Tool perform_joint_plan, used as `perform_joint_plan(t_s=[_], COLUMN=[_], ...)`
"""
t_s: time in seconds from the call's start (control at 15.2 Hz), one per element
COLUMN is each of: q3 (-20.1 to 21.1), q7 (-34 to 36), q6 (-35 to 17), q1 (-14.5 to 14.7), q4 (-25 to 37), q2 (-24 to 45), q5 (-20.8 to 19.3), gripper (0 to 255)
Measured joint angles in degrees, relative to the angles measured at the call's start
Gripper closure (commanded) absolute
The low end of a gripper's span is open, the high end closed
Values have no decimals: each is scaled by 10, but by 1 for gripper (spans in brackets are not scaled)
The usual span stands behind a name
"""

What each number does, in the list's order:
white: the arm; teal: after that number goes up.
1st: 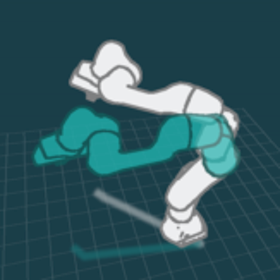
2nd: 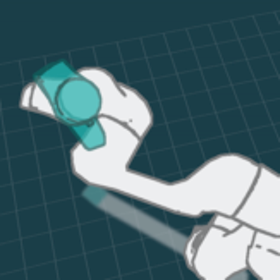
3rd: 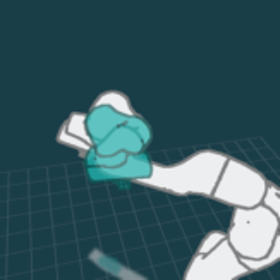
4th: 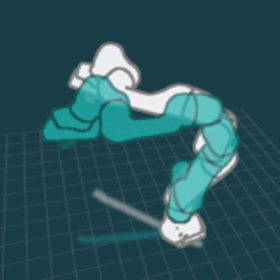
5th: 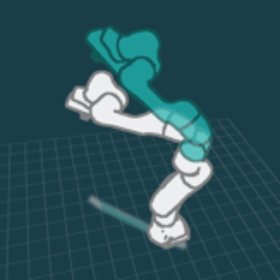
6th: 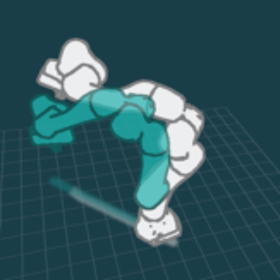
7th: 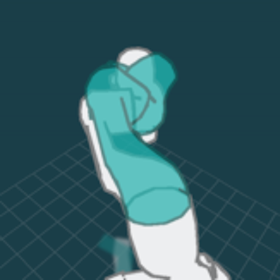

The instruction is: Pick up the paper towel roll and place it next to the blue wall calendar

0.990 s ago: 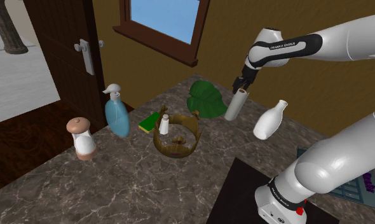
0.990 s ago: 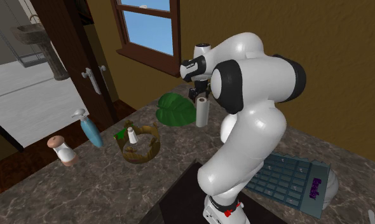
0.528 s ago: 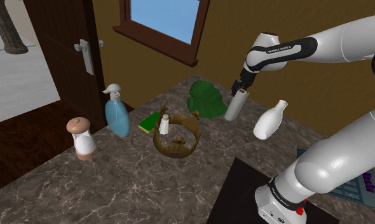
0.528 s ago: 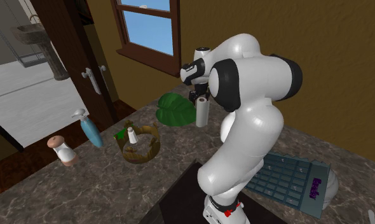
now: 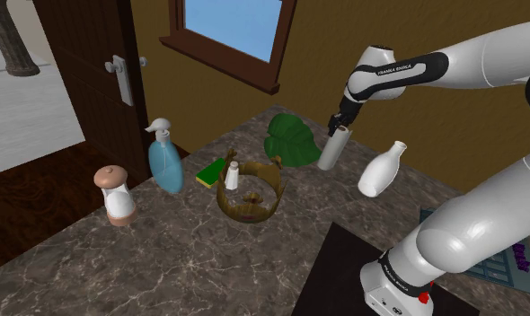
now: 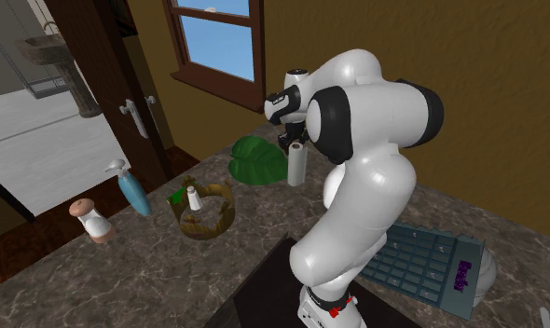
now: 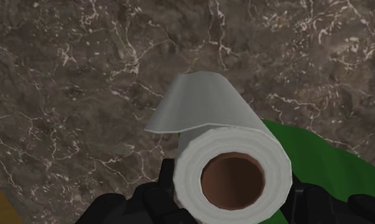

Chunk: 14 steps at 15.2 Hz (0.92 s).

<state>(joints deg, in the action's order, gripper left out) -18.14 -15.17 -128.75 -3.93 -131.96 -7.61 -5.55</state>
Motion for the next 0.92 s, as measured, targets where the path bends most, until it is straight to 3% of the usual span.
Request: perform_joint_plan(t_s=[0.4, 0.92], q3=[0, 4], q7=[1, 2], q6=[4, 63], q1=[0, 0], q4=[1, 38], q2=[-2, -25], q5=[-1, -5], gripper=[255, 255])
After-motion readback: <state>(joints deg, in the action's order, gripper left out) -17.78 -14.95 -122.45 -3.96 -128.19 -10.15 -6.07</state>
